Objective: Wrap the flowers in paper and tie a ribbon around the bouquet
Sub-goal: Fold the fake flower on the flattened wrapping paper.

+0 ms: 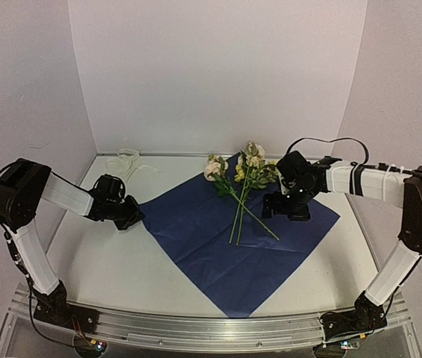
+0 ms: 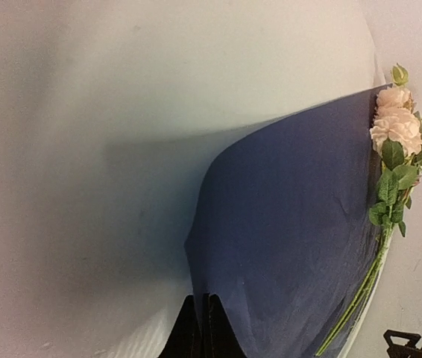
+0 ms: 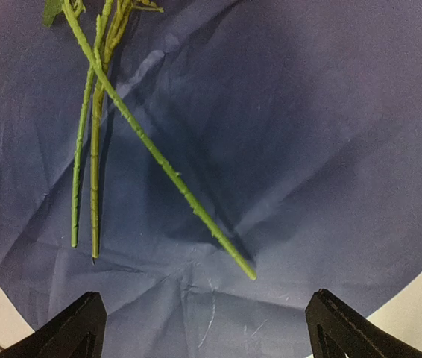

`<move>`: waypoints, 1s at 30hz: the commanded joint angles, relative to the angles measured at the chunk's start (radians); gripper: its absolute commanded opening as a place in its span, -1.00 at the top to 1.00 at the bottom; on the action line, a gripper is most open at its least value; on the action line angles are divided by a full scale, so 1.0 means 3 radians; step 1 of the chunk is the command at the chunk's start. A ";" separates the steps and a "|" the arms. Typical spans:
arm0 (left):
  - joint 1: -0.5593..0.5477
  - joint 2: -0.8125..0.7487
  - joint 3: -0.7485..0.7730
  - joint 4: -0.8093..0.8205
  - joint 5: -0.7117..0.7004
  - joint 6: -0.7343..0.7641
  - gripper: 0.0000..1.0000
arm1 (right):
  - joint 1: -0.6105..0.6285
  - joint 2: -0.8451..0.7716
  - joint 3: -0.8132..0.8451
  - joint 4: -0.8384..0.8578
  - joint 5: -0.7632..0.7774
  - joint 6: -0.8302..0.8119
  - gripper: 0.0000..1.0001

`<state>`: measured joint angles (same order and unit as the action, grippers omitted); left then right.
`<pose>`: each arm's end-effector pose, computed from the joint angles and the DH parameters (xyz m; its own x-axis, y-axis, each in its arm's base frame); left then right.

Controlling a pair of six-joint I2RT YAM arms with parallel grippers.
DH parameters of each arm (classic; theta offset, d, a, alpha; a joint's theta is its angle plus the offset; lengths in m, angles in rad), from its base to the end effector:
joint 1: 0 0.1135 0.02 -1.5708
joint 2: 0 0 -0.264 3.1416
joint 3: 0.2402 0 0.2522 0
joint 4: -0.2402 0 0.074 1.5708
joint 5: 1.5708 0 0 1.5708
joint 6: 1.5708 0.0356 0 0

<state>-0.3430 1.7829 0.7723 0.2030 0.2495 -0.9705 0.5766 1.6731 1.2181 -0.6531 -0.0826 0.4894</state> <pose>0.3093 -0.1198 0.1175 -0.7860 -0.5684 -0.2432 -0.2867 0.6836 -0.6712 0.2853 0.1890 0.2244 -0.9320 -0.0473 -0.3593 -0.1541 0.9490 0.2750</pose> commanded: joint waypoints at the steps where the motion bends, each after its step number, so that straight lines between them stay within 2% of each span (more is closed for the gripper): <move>1: 0.0261 -0.0443 -0.0100 -0.0479 0.0123 0.0308 1.00 | 0.0037 0.0304 0.0409 0.0163 -0.0244 -0.0341 -0.90; 8: 0.0452 -0.0685 -0.0258 -0.0744 0.0270 0.0460 1.00 | 0.0264 0.1016 0.1182 0.0031 -0.0396 -0.0597 -0.83; 14: 0.0453 -0.0684 -0.0324 -0.0692 0.0567 0.0229 1.00 | 0.0371 0.1548 0.1781 -0.0276 -0.0369 -0.0742 -0.68; 21: 0.0457 -0.0749 -0.0154 -0.1002 0.0493 0.0330 1.00 | 0.0380 0.1711 0.1818 -0.0344 -0.0283 -0.0856 -0.47; 30: 0.0475 -0.0729 -0.0110 -0.1087 0.0492 0.0370 1.00 | 0.0380 0.1729 0.1700 -0.0353 -0.0387 -0.0962 -0.13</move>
<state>-0.2085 1.5887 0.7008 -0.0911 0.3910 -0.8846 0.6924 2.1845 1.7365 -0.7416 -0.1943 0.2283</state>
